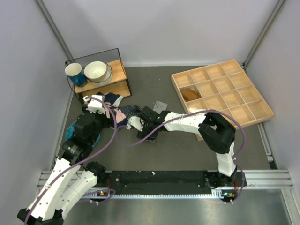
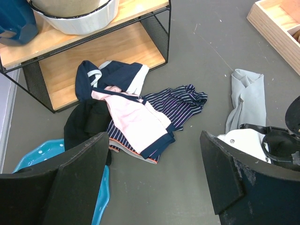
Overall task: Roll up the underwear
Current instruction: Roll the underwear to the center of the board.
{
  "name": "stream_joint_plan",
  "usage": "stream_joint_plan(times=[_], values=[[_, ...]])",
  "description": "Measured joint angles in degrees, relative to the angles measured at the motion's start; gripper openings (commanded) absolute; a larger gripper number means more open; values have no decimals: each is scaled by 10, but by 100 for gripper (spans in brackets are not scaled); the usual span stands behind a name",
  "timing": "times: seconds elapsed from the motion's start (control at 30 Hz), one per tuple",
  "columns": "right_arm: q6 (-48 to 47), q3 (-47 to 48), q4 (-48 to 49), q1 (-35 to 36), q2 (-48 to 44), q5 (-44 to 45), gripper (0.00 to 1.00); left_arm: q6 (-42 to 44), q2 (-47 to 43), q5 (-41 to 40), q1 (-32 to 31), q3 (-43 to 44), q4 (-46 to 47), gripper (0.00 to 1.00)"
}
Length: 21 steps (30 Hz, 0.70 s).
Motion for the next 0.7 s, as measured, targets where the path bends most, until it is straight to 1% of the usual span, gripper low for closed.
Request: stream_joint_plan(times=[0.2, 0.7], values=[[6, 3, -2, 3, 4, 3, 54, 0, -5, 2, 0, -1, 0, 84], [11, 28, -18, -7, 21, -9, 51, 0, -6, 2, 0, -2, 0, 84]])
